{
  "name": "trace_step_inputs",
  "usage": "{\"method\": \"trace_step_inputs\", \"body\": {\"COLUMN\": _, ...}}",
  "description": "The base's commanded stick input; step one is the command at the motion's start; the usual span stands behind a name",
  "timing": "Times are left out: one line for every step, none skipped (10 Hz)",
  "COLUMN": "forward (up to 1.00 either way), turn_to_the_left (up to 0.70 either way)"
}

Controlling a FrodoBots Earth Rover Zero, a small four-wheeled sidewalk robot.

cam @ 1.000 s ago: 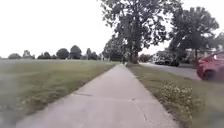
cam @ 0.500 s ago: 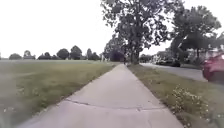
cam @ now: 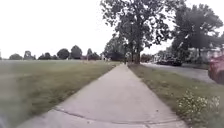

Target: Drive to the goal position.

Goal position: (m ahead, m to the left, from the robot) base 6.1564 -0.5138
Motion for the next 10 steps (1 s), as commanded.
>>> {"method": "trace_step_inputs", "body": {"forward": 0.70, "turn_to_the_left": 0.00}}
{"method": "trace_step_inputs", "body": {"forward": 0.70, "turn_to_the_left": 0.00}}
{"method": "trace_step_inputs", "body": {"forward": 0.70, "turn_to_the_left": 0.00}}
{"method": "trace_step_inputs", "body": {"forward": 0.70, "turn_to_the_left": 0.00}}
{"method": "trace_step_inputs", "body": {"forward": 0.70, "turn_to_the_left": 0.00}}
{"method": "trace_step_inputs", "body": {"forward": 0.70, "turn_to_the_left": 0.00}}
{"method": "trace_step_inputs", "body": {"forward": 0.70, "turn_to_the_left": 0.00}}
{"method": "trace_step_inputs", "body": {"forward": 0.70, "turn_to_the_left": 0.00}}
{"method": "trace_step_inputs", "body": {"forward": 0.70, "turn_to_the_left": 0.00}}
{"method": "trace_step_inputs", "body": {"forward": 0.70, "turn_to_the_left": 0.00}}
